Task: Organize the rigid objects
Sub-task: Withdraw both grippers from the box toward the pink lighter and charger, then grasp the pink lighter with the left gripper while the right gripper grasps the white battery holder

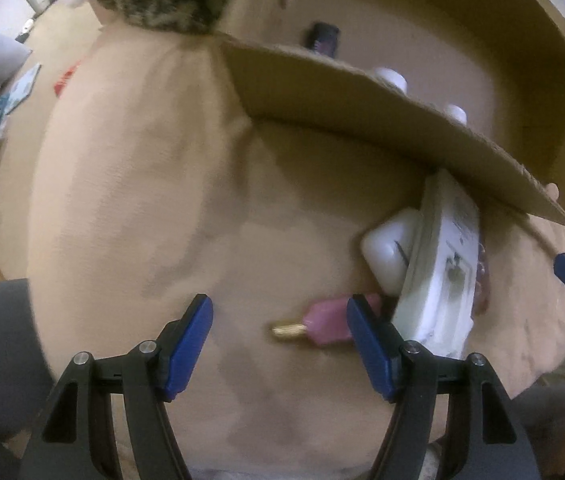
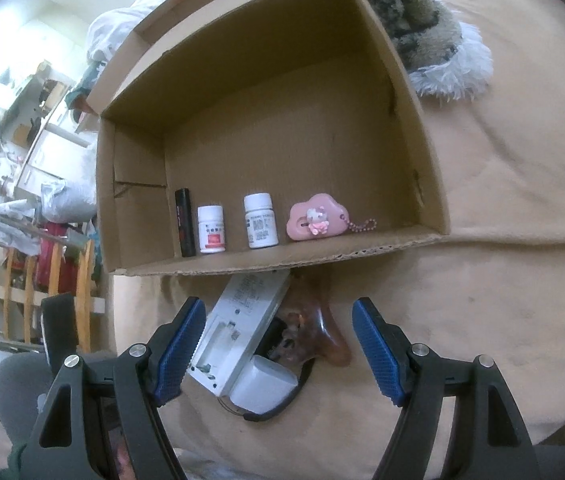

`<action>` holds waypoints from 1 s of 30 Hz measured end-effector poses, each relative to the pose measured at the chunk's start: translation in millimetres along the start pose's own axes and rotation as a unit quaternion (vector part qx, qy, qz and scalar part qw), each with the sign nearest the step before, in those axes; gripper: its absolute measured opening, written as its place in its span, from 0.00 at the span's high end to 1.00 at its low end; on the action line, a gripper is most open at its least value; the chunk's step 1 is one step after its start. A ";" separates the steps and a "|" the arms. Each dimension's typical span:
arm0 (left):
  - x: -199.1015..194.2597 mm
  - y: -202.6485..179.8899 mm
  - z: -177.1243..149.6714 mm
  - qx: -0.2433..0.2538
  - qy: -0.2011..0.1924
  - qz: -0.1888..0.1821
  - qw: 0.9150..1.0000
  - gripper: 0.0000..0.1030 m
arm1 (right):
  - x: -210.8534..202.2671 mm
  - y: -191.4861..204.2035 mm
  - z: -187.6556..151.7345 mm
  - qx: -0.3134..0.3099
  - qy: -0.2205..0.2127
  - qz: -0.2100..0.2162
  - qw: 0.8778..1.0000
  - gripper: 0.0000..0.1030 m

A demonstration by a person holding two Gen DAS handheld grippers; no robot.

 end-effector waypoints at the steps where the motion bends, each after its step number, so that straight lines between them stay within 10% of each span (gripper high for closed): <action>1: 2.1 -3.1 0.6 -0.009 0.005 -0.011 1.000 0.35 | 1.0 -0.8 -0.1 0.000 0.002 -0.001 1.000 0.22; 19: 15.0 -20.3 -10.7 0.013 0.030 -0.026 0.999 0.43 | 18.7 3.3 -1.7 -0.004 0.024 -0.005 1.000 0.22; 30: 3.4 11.4 -0.4 0.006 -0.002 0.034 0.999 0.43 | 67.3 30.7 -17.6 -0.021 0.110 0.016 0.994 0.23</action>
Point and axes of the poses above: each gripper's, at about its wrist camera, not at the fingertips, and x roughly the way its jaws point, y to its left, z to its top, the point moved 1 cm from there along x, roughly the way its jaws point, and after that the axes turned 13 degrees about -y, right-handed, at the moved point
